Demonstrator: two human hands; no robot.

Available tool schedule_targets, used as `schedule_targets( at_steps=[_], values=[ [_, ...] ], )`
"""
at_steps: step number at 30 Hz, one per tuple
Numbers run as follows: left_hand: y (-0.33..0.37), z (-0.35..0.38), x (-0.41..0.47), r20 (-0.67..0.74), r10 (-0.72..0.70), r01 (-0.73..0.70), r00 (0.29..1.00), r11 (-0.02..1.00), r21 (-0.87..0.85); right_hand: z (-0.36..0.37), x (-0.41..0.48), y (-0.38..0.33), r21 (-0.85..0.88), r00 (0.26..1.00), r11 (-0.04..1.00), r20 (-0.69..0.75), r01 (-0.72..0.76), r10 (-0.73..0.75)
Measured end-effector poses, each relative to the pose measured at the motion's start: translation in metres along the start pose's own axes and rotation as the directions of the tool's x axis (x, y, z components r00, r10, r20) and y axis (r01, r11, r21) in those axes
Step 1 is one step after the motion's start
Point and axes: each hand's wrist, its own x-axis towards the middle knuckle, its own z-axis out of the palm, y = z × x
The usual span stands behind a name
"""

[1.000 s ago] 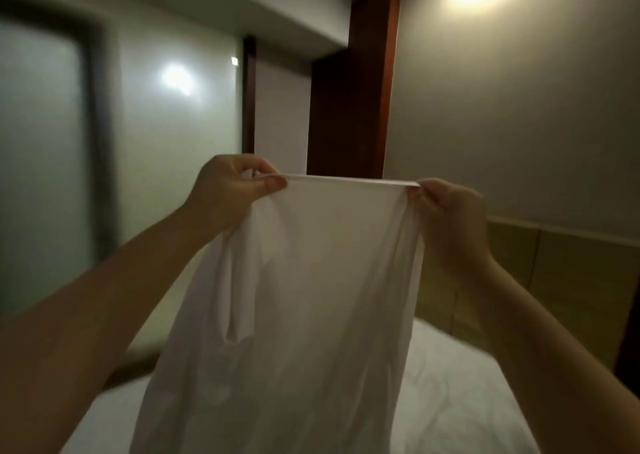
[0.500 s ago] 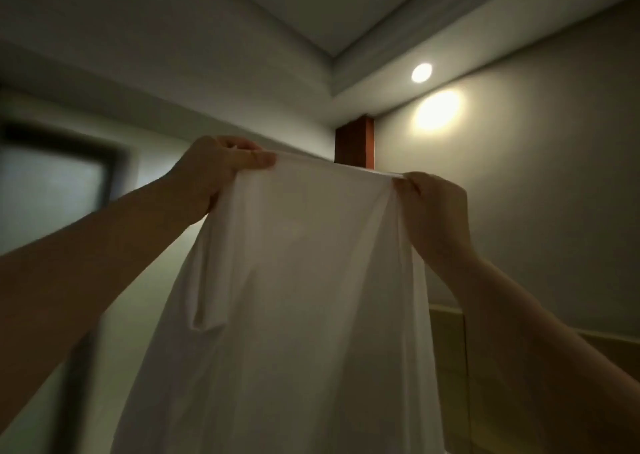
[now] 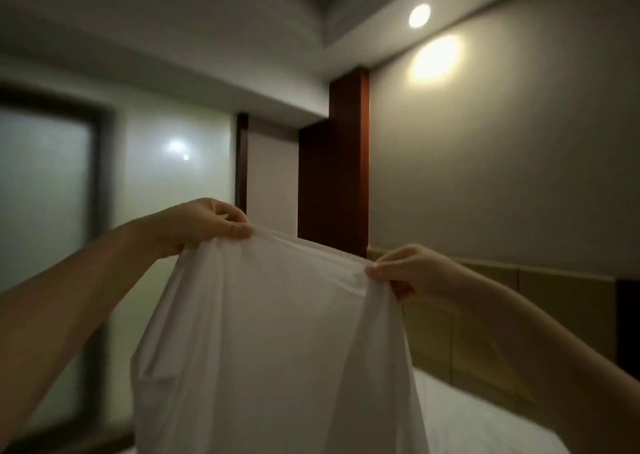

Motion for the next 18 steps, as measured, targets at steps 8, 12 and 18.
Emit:
schedule_targets(
  at_steps=[8, 12, 18],
  values=[
    [-0.075, 0.096, -0.04, 0.093, -0.131, 0.129, 0.987, 0.991, 0.03, 0.162, -0.059, 0.162, -0.19, 0.994, 0.976, 0.007, -0.103, 0.106],
    [-0.099, 0.11, -0.051, 0.059, -0.172, 0.152, 0.983, 0.955, 0.254, 0.191, -0.077, 0.183, -0.279, 0.986, 0.96, -0.165, -0.011, -0.037],
    [-0.143, 0.128, -0.086, 0.204, -0.387, 0.056, 0.899, 0.563, 0.825, 0.19, -0.09, 0.153, -0.06, 0.972, 0.997, -0.226, 0.052, -0.064]
  ],
)
